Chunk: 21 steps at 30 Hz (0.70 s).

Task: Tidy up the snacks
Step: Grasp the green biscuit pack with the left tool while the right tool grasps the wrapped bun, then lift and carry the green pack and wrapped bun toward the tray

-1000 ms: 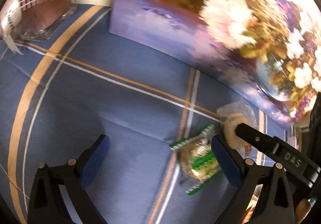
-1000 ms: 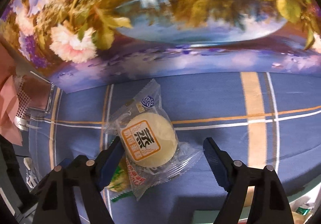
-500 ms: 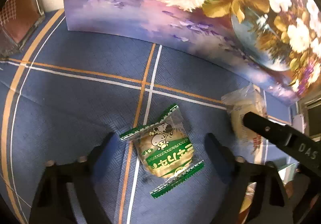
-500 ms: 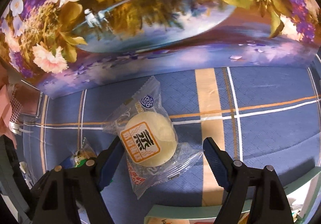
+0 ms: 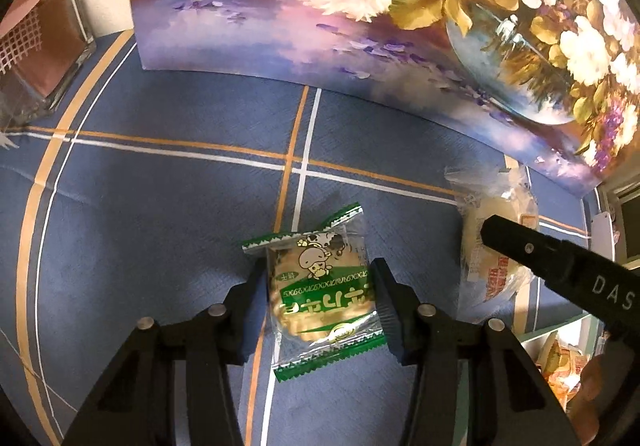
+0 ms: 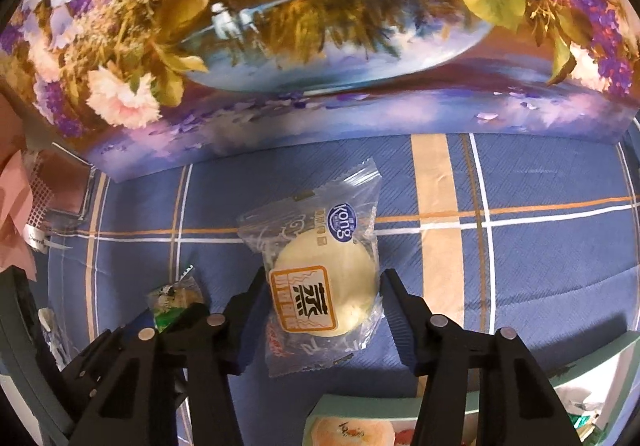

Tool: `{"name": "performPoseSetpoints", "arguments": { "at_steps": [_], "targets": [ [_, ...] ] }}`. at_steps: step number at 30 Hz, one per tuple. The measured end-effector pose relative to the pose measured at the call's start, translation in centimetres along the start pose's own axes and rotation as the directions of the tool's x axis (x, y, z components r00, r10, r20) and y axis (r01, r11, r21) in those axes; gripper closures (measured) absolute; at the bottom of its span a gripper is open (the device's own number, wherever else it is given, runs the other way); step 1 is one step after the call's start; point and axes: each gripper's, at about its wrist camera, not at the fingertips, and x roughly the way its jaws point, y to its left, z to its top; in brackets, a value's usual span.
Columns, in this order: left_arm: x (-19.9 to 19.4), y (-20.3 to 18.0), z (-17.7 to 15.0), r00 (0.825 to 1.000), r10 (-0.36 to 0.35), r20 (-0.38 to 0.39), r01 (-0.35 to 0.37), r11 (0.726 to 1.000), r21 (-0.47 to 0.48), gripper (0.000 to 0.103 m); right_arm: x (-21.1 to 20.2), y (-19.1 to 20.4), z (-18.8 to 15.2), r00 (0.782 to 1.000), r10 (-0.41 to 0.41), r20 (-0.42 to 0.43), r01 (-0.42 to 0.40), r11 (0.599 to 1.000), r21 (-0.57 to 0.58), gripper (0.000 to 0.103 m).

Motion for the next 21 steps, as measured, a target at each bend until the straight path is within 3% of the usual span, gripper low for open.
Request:
{"name": "performPoseSetpoints", "arguments": {
  "at_steps": [6, 21],
  "targets": [
    [-1.5, 1.5, 0.2, 1.000, 0.000, 0.015, 0.000, 1.000, -0.029, 0.052, -2.0, 0.8, -1.0, 0.999, 0.031, 0.012, -0.031, 0.999, 0.009, 0.046],
    [-9.0, 3.1, -3.2, 0.996, -0.008, 0.084, 0.016, 0.996, -0.084, 0.051, -10.1, 3.5, -6.5, 0.997, -0.014, 0.075, 0.015, 1.000, -0.020, 0.046]
  ]
}}
